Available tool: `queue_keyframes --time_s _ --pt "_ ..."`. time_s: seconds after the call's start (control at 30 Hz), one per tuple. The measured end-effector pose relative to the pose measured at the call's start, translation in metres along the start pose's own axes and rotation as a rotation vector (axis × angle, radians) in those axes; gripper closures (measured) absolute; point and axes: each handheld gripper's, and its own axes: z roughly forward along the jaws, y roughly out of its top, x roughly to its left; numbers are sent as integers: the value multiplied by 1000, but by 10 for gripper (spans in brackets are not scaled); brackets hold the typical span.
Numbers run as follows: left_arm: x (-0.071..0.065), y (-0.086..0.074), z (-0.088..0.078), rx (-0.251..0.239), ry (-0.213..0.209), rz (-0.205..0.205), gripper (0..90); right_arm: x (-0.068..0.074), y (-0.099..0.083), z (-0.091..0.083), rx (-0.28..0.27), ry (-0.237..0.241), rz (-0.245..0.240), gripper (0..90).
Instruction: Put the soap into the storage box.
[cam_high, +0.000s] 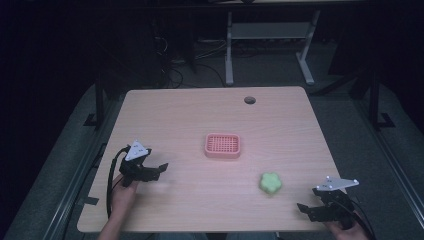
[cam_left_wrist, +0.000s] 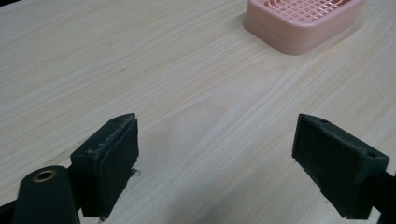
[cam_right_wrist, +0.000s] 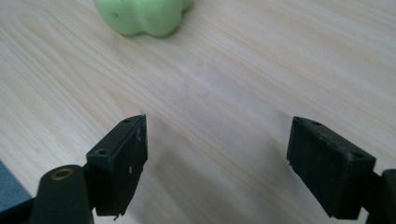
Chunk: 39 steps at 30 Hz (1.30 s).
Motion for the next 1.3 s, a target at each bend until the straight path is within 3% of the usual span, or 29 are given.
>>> queue_keyframes --time_s 0.3,0.77,1.3 --pt "2 0 -2 -6 6 -3 144 5 21 -1 39 17 -19 188" --pt "3 0 -4 -21 9 -7 144 18 66 -2 101 17 -119 190" --pt "3 0 -4 -31 8 -20 144 30 98 7 172 38 -211 189"
